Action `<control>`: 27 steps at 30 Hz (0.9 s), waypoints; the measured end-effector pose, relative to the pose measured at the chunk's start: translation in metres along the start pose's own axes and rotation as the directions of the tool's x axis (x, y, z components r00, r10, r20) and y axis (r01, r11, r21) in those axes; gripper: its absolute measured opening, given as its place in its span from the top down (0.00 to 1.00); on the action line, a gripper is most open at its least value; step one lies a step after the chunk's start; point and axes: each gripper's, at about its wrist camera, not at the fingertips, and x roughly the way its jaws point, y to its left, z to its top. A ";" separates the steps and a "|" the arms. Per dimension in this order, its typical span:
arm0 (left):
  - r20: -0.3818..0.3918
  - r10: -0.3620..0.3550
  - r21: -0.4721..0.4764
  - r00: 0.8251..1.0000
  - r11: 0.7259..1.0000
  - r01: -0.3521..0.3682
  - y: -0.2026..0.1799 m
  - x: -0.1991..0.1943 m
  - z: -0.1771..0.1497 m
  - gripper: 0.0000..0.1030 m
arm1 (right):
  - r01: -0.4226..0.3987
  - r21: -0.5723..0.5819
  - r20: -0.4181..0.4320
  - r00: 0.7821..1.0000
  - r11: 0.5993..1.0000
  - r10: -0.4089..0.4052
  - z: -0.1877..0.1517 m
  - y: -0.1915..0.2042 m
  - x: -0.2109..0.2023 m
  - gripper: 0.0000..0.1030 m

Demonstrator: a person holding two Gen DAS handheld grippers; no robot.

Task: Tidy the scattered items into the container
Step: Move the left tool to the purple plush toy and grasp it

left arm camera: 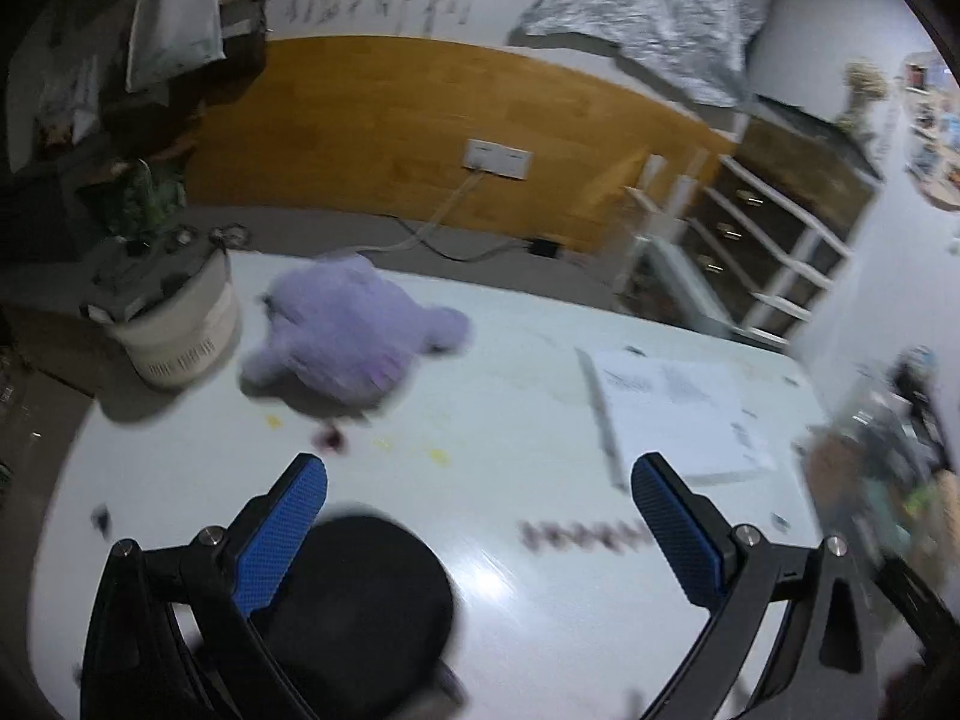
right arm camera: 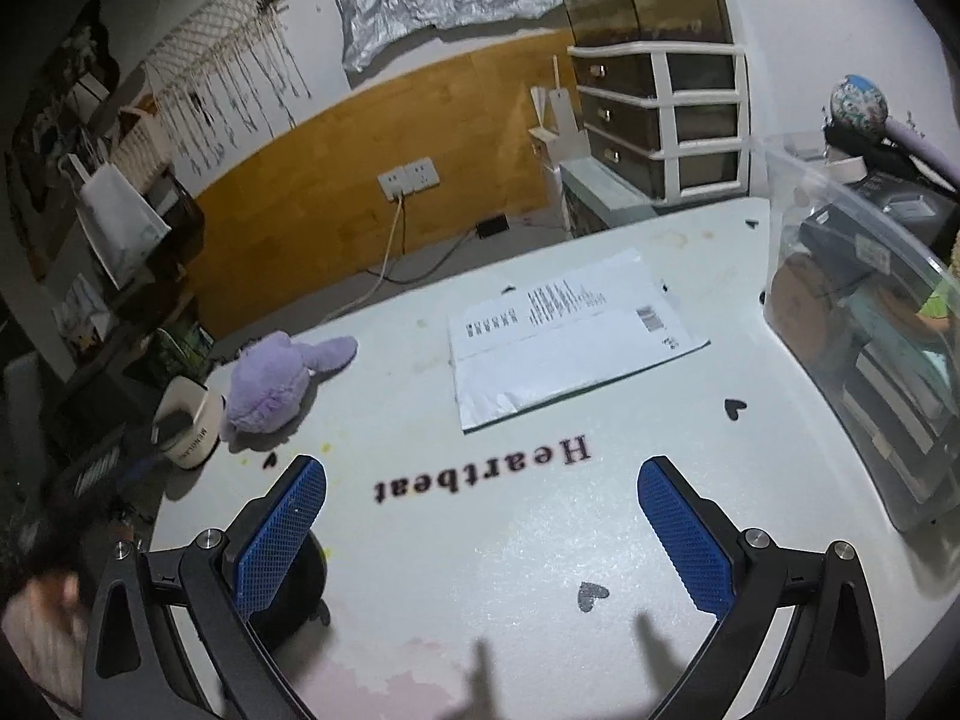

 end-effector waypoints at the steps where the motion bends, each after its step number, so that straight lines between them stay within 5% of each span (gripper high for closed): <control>1: 0.001 0.021 -0.001 1.000 1.000 -0.021 0.007 0.012 0.011 0.01 | 0.002 0.000 -0.010 1.000 1.000 -0.002 0.000 0.000 0.003 0.00; 11: -0.102 0.180 -0.049 0.978 0.981 -0.185 0.061 0.144 0.094 0.01 | 0.020 -0.011 -0.095 0.995 1.000 -0.021 0.001 0.004 0.031 0.00; 16: -0.192 0.268 -0.045 0.944 0.958 -0.282 0.074 0.196 0.098 0.05 | 0.036 -0.024 -0.098 0.994 0.999 -0.039 0.001 0.006 0.031 0.00; 22: -0.353 0.097 -0.186 0.931 0.967 -0.172 0.079 0.215 0.071 0.11 | 0.057 0.030 -0.102 0.993 0.998 -0.054 -0.002 -0.005 0.029 0.00; 27: -0.373 0.136 0.056 0.918 0.991 -0.124 0.027 0.200 0.050 0.14 | 0.047 0.052 -0.113 0.993 0.998 -0.040 -0.004 -0.007 0.029 0.00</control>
